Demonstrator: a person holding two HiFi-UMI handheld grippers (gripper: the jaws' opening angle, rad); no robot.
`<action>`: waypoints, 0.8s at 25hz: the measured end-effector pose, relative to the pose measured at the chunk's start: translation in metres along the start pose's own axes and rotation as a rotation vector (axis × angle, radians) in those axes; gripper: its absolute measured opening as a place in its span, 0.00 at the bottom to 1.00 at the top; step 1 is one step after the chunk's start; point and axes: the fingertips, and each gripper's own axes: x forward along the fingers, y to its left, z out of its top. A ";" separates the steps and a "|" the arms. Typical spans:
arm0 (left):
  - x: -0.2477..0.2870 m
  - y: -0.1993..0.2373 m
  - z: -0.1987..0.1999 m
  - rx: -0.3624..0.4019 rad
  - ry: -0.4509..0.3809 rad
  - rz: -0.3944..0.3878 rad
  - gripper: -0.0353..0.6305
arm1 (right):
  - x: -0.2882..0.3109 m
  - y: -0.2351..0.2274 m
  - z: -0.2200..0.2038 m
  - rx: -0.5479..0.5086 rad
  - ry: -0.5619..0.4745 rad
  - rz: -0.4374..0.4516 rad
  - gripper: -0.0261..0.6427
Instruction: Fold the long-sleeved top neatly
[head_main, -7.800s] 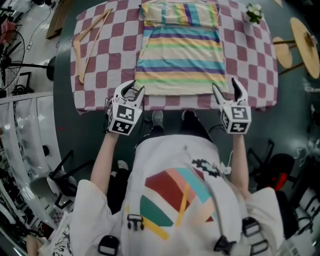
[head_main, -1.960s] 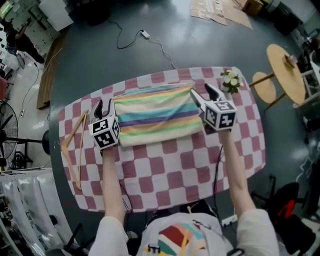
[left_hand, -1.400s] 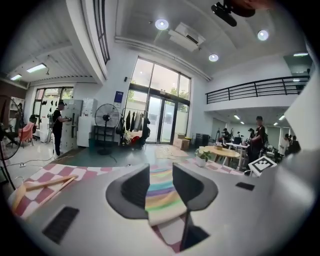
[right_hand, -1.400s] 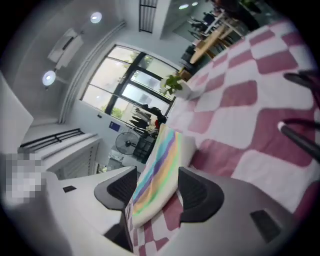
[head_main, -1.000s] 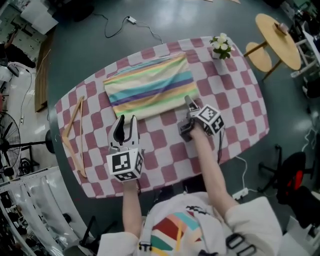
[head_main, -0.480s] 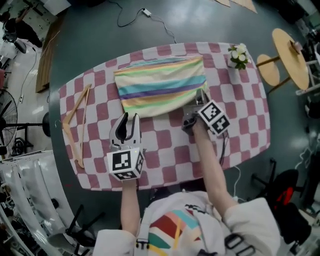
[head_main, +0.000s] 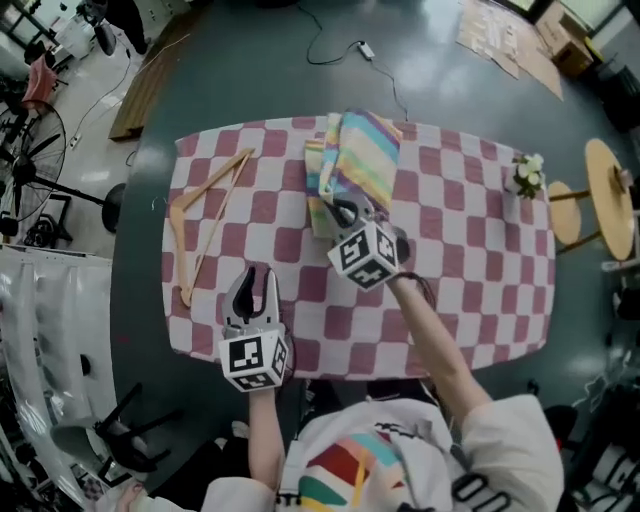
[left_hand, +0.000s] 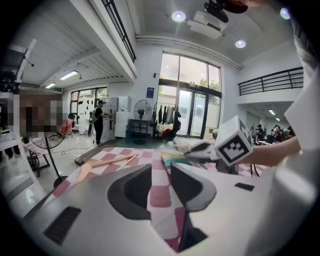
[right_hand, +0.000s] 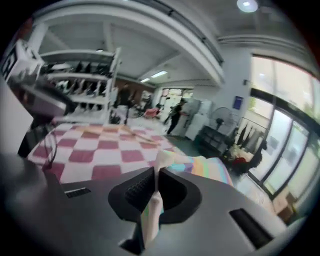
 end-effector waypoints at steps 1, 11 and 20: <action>-0.008 0.008 -0.008 -0.013 0.008 0.021 0.23 | 0.010 0.027 -0.016 -0.082 0.055 0.059 0.06; -0.041 0.042 -0.046 -0.038 0.050 0.114 0.23 | 0.037 0.085 -0.069 -0.289 0.178 0.049 0.07; -0.023 0.028 0.065 0.037 -0.159 0.038 0.23 | -0.059 -0.002 0.055 -0.059 -0.079 -0.103 0.33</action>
